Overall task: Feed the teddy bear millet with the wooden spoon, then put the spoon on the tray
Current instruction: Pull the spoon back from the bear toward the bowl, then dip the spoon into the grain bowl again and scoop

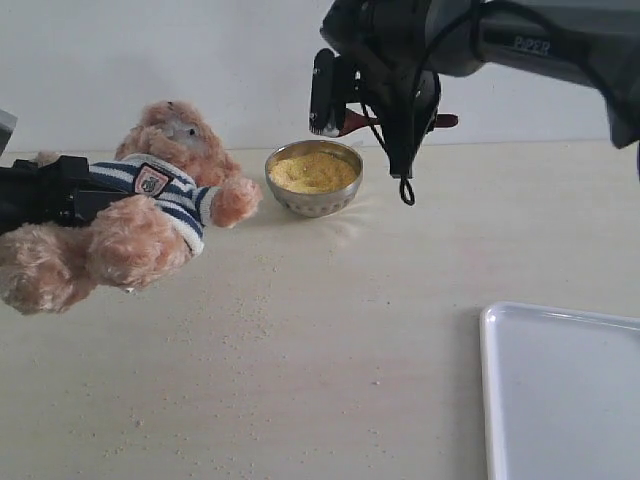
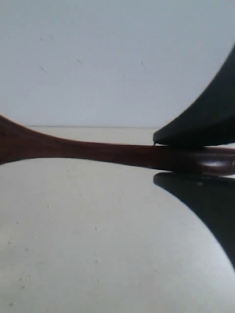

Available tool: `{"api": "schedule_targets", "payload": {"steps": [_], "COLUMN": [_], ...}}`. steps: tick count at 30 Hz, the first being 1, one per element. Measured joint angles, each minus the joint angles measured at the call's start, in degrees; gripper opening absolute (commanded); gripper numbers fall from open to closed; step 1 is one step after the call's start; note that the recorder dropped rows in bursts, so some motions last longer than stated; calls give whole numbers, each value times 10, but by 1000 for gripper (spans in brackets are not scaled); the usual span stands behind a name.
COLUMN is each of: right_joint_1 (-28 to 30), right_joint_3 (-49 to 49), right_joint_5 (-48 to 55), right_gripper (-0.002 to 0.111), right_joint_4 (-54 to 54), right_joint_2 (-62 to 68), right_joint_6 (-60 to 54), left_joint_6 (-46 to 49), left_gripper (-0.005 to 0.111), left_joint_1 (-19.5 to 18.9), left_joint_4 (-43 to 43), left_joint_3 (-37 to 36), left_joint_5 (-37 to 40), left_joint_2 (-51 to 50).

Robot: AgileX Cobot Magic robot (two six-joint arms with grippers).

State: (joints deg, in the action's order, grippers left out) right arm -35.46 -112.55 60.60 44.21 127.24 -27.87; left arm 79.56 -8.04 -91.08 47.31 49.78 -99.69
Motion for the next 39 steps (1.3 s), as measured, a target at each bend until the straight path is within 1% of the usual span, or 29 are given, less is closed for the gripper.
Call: {"api": "schedule_targets", "payload": {"steps": [5, 7, 9, 13, 22, 29, 39], "right_joint_1": [-1, -7, -11, -12, -12, -12, -12], "right_joint_3": [0, 0, 0, 0, 0, 0, 0], "right_joint_5": [-48, -83, -114, -113, -106, -93, -92], "right_gripper": [0, 0, 0, 0, 0, 0, 0], "right_joint_4": [66, 102, 114, 140, 142, 102, 78], "right_joint_2": [27, 40, 55, 79, 86, 87, 87], "right_joint_6": [7, 13, 14, -5, -40, -97, -105], "left_joint_6": [1, 1, 1, 1, 5, 6, 6], "left_gripper": [5, 5, 5, 5, 5, 5, 5], "left_joint_1": [0, 0, 0, 0, 0, 0, 0], "left_joint_4": [0, 1, 4, 5, 5, 7, 9], "left_joint_3": [0, 0, 0, 0, 0, 0, 0], "left_joint_5": [0, 0, 0, 0, -1, -1, -1], "left_joint_2": [0, 0, 0, 0, 0, 0, 0]}}
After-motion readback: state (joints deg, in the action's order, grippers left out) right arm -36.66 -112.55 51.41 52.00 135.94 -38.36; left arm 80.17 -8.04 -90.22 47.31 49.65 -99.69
